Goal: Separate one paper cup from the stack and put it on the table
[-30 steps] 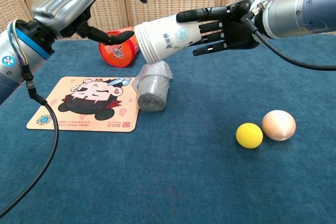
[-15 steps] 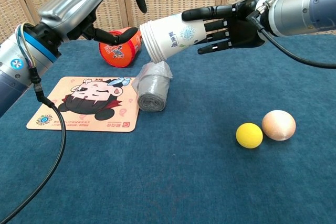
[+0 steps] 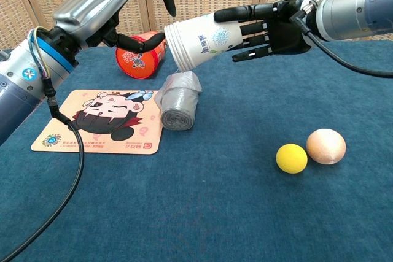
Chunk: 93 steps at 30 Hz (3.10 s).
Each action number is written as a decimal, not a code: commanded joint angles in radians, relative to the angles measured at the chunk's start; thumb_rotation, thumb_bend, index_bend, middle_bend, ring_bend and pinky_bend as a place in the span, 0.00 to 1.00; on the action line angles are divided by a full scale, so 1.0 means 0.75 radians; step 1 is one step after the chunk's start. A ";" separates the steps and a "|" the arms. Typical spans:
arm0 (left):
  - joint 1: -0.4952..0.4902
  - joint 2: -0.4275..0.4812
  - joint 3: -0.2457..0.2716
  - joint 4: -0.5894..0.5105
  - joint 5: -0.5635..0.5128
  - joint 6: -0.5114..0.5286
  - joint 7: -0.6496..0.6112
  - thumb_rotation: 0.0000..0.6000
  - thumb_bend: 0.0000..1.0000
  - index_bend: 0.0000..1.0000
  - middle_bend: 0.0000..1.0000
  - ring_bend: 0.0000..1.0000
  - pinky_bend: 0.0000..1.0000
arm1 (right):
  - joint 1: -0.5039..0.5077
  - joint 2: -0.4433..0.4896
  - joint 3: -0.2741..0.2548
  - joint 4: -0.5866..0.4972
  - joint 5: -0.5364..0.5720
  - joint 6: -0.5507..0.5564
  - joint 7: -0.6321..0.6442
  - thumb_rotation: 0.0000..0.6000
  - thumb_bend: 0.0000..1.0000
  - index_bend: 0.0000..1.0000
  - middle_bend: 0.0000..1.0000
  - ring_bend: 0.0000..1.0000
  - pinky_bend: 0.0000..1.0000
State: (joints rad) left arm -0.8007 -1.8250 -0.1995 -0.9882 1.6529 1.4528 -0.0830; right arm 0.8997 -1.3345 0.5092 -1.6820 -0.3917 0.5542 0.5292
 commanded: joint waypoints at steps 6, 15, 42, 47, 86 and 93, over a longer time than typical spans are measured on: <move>-0.025 -0.032 -0.014 0.015 -0.009 0.004 0.009 1.00 0.42 0.51 0.00 0.00 0.00 | -0.009 0.010 0.000 -0.008 -0.021 -0.019 0.007 1.00 0.45 0.56 0.61 0.44 0.55; -0.039 -0.048 -0.018 0.027 -0.013 0.017 0.024 1.00 0.44 0.52 0.00 0.00 0.00 | -0.023 0.025 0.007 0.000 -0.037 -0.035 0.027 1.00 0.45 0.56 0.61 0.44 0.55; -0.050 -0.063 -0.025 0.062 -0.044 0.033 -0.002 1.00 0.48 0.66 0.00 0.00 0.00 | -0.037 0.027 -0.004 0.036 -0.064 -0.061 0.057 1.00 0.45 0.56 0.62 0.44 0.55; -0.046 -0.060 -0.024 0.066 -0.051 0.034 -0.009 1.00 0.48 0.70 0.00 0.00 0.00 | -0.045 0.034 -0.006 0.040 -0.069 -0.063 0.063 1.00 0.45 0.56 0.62 0.44 0.55; 0.144 0.696 0.246 -0.243 -0.252 -0.604 0.019 1.00 0.47 0.35 0.00 0.00 0.00 | -0.182 -0.072 -0.417 0.423 -0.764 0.478 -0.658 1.00 0.44 0.55 0.56 0.43 0.53; 0.154 0.719 0.220 -0.271 -0.294 -0.635 -0.044 1.00 0.12 0.00 0.00 0.00 0.00 | -0.191 -0.029 -0.524 0.404 -0.867 0.520 -0.952 1.00 0.00 0.01 0.00 0.00 0.15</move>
State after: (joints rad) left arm -0.6871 -1.2928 -0.0319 -1.1847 1.4341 0.9796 -0.1085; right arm 0.7593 -1.3774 0.1536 -1.3607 -1.0285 0.9435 -0.0970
